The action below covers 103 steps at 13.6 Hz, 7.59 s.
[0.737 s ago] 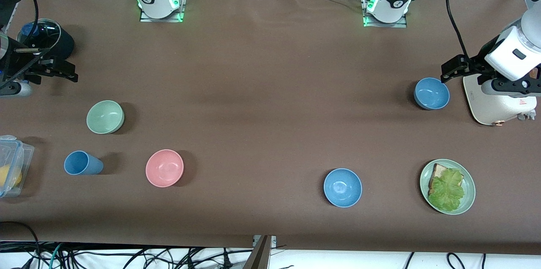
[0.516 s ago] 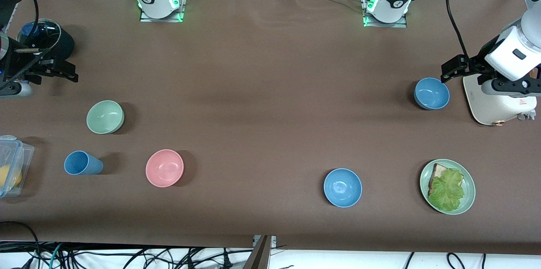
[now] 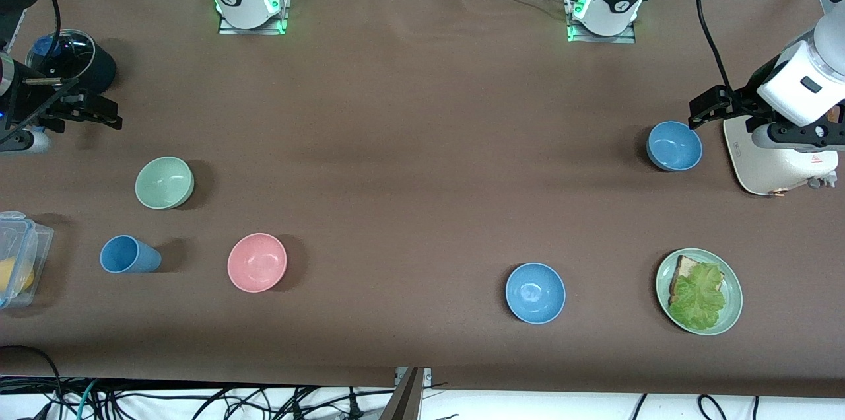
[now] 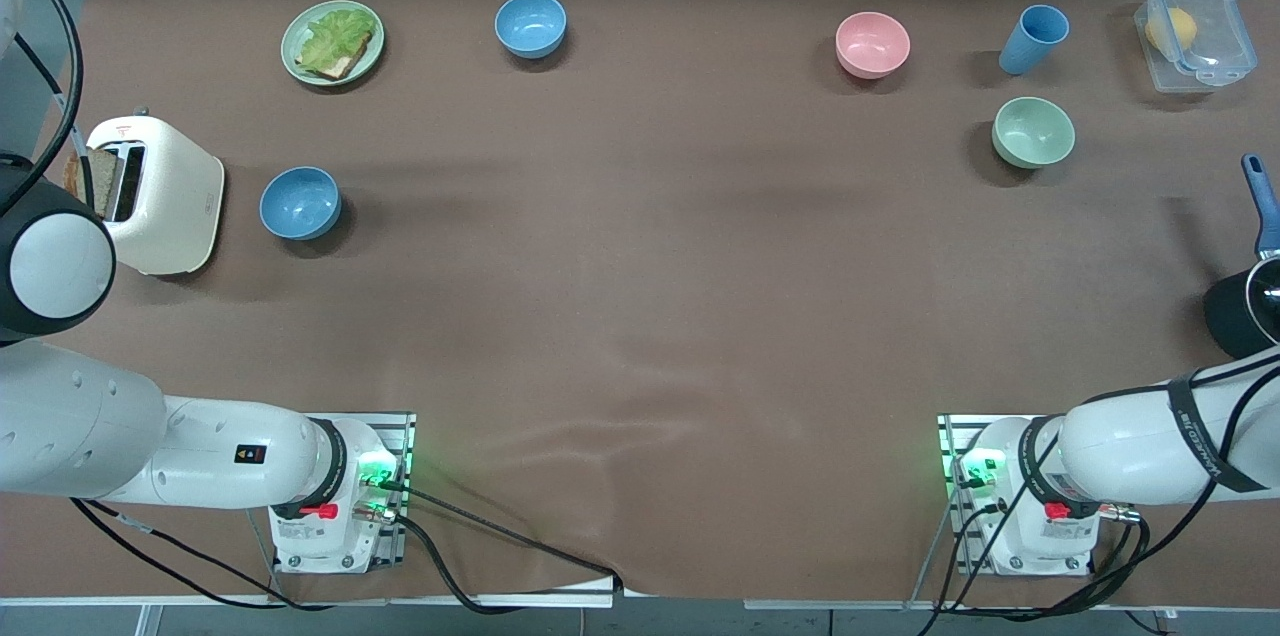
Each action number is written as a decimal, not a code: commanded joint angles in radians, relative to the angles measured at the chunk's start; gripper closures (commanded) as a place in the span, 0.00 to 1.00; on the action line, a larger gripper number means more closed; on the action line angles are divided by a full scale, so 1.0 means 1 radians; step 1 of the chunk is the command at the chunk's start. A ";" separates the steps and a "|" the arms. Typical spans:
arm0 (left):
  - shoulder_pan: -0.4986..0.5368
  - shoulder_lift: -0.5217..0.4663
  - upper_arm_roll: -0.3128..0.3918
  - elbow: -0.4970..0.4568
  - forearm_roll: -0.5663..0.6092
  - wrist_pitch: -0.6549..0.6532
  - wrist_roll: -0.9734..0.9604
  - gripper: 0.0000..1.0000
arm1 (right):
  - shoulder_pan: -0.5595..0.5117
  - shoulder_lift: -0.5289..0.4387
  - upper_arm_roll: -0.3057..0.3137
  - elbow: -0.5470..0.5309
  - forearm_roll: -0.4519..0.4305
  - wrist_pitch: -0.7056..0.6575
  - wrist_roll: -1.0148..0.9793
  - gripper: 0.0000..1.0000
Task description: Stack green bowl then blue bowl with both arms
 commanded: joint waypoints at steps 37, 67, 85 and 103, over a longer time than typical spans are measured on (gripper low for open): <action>0.000 0.010 -0.005 0.029 0.023 -0.040 -0.006 0.00 | -0.054 0.001 0.009 -0.002 -0.020 -0.007 -0.013 0.01; 0.002 0.007 -0.003 0.031 0.023 -0.075 -0.007 0.00 | -0.324 0.436 -0.017 -0.251 0.204 0.585 -0.490 0.01; 0.003 0.005 -0.003 0.031 0.023 -0.075 -0.007 0.00 | -0.324 0.471 -0.011 -0.263 0.262 0.591 -0.563 1.00; 0.003 0.005 -0.003 0.031 0.023 -0.077 -0.007 0.00 | -0.304 0.276 0.304 -0.260 0.256 0.403 -0.102 1.00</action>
